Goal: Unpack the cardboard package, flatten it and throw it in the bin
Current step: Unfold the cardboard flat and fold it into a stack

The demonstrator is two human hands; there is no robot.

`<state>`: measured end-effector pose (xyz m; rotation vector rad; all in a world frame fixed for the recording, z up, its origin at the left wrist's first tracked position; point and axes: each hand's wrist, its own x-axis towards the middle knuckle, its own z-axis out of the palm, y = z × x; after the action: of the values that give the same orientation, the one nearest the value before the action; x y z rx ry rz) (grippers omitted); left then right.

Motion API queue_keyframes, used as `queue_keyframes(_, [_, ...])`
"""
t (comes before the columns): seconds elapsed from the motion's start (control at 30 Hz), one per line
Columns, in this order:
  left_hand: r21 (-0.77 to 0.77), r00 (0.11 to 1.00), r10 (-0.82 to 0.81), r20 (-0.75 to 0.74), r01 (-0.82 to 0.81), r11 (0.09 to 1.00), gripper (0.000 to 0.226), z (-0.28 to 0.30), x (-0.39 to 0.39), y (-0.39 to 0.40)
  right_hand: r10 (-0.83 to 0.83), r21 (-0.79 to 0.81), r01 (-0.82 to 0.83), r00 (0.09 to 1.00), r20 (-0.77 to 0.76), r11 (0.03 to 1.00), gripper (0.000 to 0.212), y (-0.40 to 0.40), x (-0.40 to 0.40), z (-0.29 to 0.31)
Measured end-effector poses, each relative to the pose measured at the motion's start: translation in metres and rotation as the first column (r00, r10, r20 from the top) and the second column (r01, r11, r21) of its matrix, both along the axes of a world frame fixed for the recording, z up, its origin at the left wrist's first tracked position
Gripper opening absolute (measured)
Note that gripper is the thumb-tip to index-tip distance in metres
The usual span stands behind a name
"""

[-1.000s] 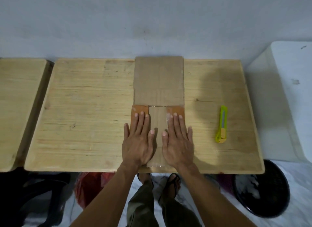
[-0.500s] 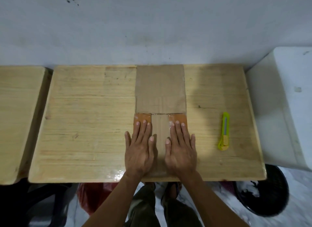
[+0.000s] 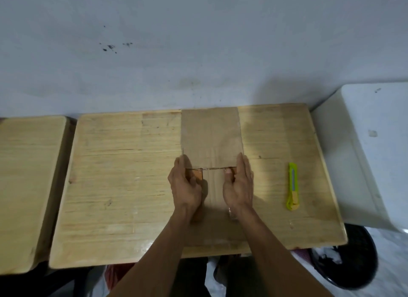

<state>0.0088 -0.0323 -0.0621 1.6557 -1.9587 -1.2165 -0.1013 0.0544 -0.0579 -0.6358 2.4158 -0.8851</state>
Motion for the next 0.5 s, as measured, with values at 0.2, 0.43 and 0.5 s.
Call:
queue_keyframes(0.2, [0.180, 0.994, 0.079, -0.074, -0.064, 0.982, 0.066, -0.005, -0.005, -0.016, -0.204, 0.021, 0.204, 0.959, 0.198, 0.979, 0.067, -0.015, -0.009, 0.004])
queue_keyframes(0.43, [0.354, 0.917, 0.270, -0.295, -0.158, 0.922, 0.089, 0.001, -0.009, -0.015, -0.224, -0.169, 0.319, 0.879, 0.420, 0.933, 0.070, -0.015, -0.015, 0.012])
queue_keyframes(0.5, [0.446, 0.850, 0.365, -0.379, -0.178, 0.877, 0.083, 0.001, -0.006, -0.015, -0.185, -0.229, 0.328, 0.855, 0.485, 0.917, 0.071, -0.012, -0.016, 0.018])
